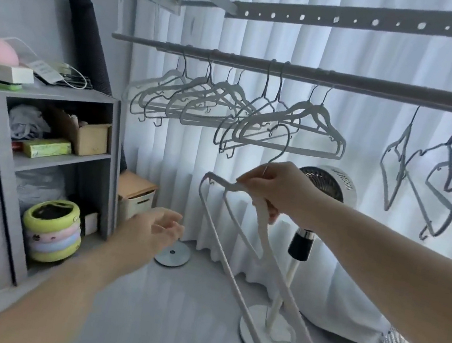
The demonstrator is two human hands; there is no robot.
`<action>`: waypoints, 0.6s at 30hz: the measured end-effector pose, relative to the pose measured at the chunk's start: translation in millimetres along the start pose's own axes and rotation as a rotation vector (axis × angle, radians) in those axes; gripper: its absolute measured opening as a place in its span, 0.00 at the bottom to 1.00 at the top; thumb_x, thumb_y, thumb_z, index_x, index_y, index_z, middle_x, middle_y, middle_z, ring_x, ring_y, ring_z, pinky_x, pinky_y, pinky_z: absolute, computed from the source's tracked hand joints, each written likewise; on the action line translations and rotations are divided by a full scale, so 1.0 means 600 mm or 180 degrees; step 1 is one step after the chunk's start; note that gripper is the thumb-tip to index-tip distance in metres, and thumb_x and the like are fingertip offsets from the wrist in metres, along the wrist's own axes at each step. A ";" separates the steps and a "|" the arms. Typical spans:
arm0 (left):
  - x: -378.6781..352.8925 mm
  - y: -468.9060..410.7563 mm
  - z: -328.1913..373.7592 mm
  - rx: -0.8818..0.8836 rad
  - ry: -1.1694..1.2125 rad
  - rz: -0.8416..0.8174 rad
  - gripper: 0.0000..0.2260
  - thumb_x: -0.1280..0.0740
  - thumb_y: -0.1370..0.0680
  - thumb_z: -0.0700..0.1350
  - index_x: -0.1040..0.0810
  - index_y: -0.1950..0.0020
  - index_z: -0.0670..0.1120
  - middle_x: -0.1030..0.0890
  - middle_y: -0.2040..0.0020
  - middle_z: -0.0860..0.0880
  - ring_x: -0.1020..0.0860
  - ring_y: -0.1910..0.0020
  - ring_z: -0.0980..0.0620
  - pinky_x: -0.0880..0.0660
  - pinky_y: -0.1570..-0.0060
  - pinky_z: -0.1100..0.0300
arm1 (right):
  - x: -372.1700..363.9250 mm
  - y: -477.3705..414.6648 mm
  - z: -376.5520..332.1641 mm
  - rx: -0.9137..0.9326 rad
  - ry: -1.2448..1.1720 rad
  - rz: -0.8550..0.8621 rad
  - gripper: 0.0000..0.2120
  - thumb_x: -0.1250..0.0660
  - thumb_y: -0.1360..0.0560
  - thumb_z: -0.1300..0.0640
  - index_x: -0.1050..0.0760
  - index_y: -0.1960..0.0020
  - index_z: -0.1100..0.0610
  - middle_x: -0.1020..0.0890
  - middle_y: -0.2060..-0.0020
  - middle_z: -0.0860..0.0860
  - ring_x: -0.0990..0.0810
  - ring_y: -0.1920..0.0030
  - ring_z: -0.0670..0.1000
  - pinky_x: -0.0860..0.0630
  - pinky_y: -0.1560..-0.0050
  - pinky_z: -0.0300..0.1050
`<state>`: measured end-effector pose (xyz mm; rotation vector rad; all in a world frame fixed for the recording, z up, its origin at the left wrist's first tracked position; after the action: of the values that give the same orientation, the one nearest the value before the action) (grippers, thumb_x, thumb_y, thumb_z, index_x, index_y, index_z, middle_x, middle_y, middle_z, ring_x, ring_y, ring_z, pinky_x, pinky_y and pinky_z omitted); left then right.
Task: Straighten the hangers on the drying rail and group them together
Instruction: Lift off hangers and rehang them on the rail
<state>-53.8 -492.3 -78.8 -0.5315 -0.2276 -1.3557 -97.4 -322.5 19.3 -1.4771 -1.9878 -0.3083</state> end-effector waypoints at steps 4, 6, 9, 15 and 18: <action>-0.050 0.006 0.054 -0.0101 0.0259 -0.0661 0.15 0.39 0.27 0.61 0.23 0.54 0.51 0.18 0.56 0.50 0.21 0.57 0.51 0.24 0.50 0.55 | 0.000 -0.004 0.015 -0.0302 -0.0073 0.0124 0.09 0.37 0.26 0.65 0.26 0.64 0.64 0.26 0.82 0.53 0.29 0.87 0.44 0.25 0.82 0.36; -0.073 0.013 0.081 -0.0232 -0.0065 -0.0879 0.35 0.47 0.38 0.74 0.23 0.56 0.45 0.19 0.57 0.45 0.22 0.60 0.48 0.23 0.53 0.50 | 0.002 -0.008 0.024 -0.0365 0.0073 0.0179 0.13 0.39 0.25 0.64 0.29 0.68 0.62 0.26 0.80 0.53 0.28 0.87 0.44 0.25 0.82 0.36; -0.096 0.013 0.087 -0.0277 -0.0536 -0.0797 0.37 0.46 0.38 0.75 0.25 0.45 0.47 0.23 0.55 0.54 0.23 0.57 0.53 0.25 0.58 0.56 | 0.008 -0.011 0.039 -0.0408 0.0323 0.0324 0.15 0.41 0.23 0.62 0.30 0.68 0.60 0.25 0.78 0.53 0.28 0.87 0.42 0.25 0.79 0.35; -0.122 -0.020 0.081 -0.0467 -0.0714 -0.0693 0.08 0.39 0.24 0.46 0.23 0.48 0.53 0.21 0.54 0.59 0.20 0.69 0.57 0.29 0.72 0.71 | 0.025 -0.028 0.048 -0.0438 0.0030 0.0571 0.14 0.41 0.23 0.62 0.30 0.68 0.59 0.25 0.76 0.53 0.29 0.87 0.42 0.26 0.81 0.34; -0.129 -0.036 0.095 -0.0557 -0.0745 -0.0664 0.05 0.39 0.24 0.54 0.24 0.57 0.59 0.21 0.58 0.61 0.21 0.63 0.59 0.31 0.66 0.69 | 0.043 -0.043 0.054 -0.0488 0.0018 0.0678 0.14 0.42 0.23 0.61 0.30 0.67 0.60 0.25 0.77 0.54 0.28 0.87 0.43 0.26 0.79 0.36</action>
<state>-83.2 -400.2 -60.0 -0.8332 -0.3654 -1.5240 -136.6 -294.3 14.7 -1.7654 -1.8159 -0.3789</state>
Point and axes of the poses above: each hand's wrist, its own y-axis away from the middle knuckle, its own x-axis out of the back of the hand, z = x × y, the point moved 9 cm from there along -y, towards the middle knuckle
